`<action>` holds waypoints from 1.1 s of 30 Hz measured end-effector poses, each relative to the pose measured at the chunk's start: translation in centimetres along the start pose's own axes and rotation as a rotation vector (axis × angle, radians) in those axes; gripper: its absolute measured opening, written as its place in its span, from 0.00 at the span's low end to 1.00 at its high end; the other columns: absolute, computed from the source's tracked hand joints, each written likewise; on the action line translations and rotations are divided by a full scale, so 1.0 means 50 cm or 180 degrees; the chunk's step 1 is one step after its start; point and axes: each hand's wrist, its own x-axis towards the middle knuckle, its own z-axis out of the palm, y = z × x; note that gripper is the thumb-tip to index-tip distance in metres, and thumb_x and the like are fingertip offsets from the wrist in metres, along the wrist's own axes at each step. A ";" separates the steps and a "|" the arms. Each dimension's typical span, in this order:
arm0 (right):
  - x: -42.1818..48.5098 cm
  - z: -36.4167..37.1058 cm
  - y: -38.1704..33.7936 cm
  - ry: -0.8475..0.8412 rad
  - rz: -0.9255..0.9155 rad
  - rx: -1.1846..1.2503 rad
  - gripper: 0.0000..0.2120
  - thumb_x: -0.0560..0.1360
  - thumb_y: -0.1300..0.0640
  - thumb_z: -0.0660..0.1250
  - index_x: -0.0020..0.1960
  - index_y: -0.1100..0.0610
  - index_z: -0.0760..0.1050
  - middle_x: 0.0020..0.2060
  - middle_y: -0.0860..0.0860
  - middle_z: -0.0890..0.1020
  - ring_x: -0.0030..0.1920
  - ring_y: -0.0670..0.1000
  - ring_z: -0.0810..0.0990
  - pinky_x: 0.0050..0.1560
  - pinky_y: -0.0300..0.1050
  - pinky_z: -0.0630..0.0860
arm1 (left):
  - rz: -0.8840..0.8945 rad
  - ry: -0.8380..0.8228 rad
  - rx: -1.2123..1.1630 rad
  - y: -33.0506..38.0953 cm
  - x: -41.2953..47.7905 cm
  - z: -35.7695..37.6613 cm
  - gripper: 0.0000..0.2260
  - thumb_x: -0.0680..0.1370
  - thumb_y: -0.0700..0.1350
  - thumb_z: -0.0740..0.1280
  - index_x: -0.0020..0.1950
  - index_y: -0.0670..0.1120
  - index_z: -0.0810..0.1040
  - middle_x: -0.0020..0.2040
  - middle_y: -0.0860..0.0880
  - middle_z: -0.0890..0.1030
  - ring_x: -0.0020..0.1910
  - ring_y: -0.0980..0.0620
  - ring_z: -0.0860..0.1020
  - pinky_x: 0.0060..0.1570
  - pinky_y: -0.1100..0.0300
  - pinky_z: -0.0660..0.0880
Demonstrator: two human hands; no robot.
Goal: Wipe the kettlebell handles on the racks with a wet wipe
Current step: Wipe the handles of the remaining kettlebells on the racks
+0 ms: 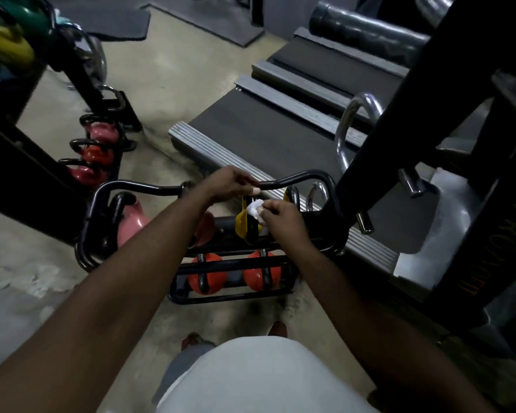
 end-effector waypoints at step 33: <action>0.110 -0.004 -0.148 -0.0647 -0.0861 -0.3339 0.11 0.71 0.48 0.73 0.47 0.55 0.84 0.46 0.53 0.84 0.50 0.56 0.82 0.48 0.44 0.77 | 0.0242 0.2419 0.0468 -0.025 -0.221 0.268 0.18 0.75 0.50 0.72 0.63 0.49 0.75 0.50 0.49 0.81 0.46 0.48 0.80 0.41 0.52 0.77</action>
